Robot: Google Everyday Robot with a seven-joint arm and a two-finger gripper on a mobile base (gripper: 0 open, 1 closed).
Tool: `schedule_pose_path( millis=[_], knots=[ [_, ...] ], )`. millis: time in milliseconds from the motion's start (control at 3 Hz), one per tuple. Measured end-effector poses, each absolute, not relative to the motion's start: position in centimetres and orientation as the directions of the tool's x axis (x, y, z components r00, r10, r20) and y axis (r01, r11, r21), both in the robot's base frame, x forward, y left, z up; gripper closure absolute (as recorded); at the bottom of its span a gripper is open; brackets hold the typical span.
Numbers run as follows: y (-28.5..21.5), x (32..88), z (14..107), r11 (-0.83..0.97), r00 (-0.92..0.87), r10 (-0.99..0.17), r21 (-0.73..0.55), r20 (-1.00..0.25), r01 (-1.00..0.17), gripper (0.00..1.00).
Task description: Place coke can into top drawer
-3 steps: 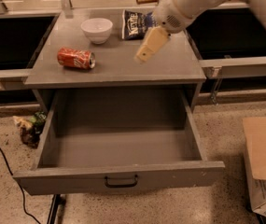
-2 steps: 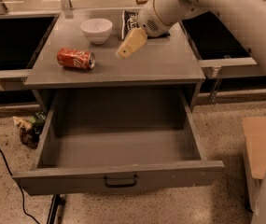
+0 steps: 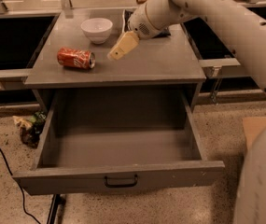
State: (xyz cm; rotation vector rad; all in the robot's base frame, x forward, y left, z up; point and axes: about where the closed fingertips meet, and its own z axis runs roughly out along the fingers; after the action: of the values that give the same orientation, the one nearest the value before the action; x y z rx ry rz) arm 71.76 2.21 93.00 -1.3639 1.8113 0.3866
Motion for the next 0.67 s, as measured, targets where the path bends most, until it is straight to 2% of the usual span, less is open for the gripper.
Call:
schedule_pose_path(
  millis=[667],
  knots=[
    [8.8, 74.8, 87.6, 0.316, -0.108, -0.61, -0.117, -0.785, -0.941, 0.0]
  ],
)
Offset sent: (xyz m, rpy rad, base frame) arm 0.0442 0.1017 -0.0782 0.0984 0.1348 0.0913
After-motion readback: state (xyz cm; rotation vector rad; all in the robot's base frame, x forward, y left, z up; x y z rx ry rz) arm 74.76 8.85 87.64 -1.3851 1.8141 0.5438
